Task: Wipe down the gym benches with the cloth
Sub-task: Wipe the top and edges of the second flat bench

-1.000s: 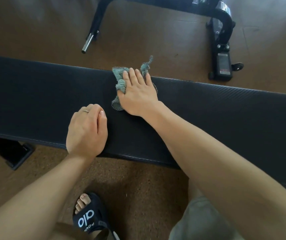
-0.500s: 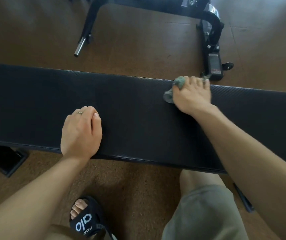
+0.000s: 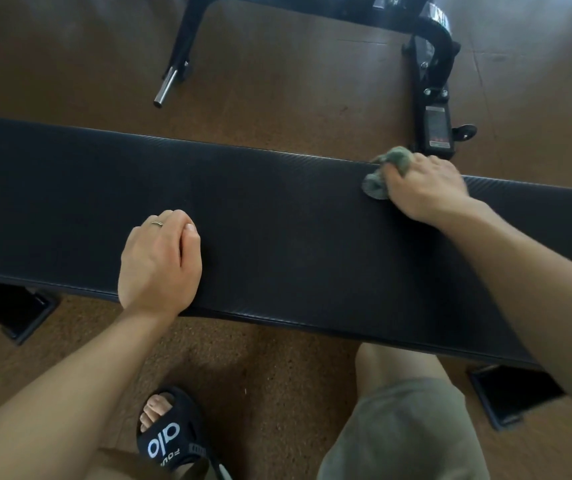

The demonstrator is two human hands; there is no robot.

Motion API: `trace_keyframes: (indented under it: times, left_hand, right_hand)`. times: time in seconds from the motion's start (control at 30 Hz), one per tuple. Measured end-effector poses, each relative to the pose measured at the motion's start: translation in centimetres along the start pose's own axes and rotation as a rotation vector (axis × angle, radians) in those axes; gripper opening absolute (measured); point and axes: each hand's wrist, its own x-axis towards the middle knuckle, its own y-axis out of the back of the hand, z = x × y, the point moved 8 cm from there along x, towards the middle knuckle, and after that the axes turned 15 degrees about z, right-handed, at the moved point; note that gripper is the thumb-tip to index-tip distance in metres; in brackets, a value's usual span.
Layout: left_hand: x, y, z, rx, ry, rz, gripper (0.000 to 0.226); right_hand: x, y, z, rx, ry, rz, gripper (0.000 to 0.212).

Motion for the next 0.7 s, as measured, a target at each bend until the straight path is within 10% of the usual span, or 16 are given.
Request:
trace_keyframes:
  times: [0.4, 0.7]
  left_hand:
    - [0.2, -0.4, 0.2, 0.046, -0.017, -0.022, 0.029]
    - [0.0, 0.1, 0.6, 0.009, -0.016, -0.009, 0.027]
  right_hand:
    - [-0.8, -2.8, -21.0, 0.092, 0.285, -0.110, 0.066]
    - [-14.7, 0.0, -13.0, 0.084, 0.652, -0.104, 0.070]
